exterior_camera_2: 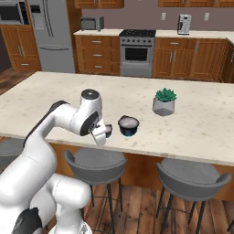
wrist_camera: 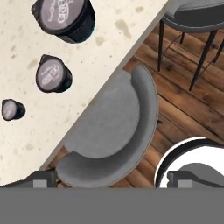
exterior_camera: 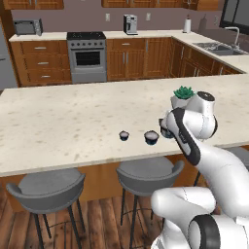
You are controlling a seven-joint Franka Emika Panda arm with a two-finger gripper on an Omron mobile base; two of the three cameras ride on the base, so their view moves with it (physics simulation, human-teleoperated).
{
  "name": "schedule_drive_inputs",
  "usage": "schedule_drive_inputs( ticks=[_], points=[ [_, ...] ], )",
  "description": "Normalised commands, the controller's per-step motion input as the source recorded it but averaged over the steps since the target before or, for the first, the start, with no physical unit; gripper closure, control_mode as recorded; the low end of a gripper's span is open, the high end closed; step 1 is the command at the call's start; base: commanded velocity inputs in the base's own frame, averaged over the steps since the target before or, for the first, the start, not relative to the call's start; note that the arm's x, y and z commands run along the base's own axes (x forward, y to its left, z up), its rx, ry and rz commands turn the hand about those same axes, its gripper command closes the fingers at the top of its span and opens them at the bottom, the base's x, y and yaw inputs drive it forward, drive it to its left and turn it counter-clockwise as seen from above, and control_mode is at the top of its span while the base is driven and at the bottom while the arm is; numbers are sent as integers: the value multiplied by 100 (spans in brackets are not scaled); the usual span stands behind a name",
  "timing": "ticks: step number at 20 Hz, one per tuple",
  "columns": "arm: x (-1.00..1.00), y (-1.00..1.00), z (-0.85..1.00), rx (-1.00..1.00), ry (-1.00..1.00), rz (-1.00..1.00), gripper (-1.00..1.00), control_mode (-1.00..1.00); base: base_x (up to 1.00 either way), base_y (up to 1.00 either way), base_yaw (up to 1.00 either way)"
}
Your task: Stack the yogurt containers by placing the smaller containers on top of the larger containers.
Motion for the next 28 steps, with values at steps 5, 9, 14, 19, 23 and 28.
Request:
schedule_drive_inputs(
  ticks=[5, 9, 14, 19, 23, 28],
  points=[
    [35, 2, -17, 0, 0, 0, -100, -100, 0, 0, 0],
    [22, 22, -10, 0, -1, 0, -100, -100, 0, 0, 0],
    [11, 8, -16, 0, -1, 0, -100, -100, 0, 0, 0],
    [8, 0, -21, 0, -2, 0, -100, -100, 0, 0, 0],
    [25, 0, -21, 1, -4, 0, -100, -100, 0, 0, 0],
    [28, 4, -3, 0, -7, -1, -100, -100, 0, 0, 0]
  ],
)
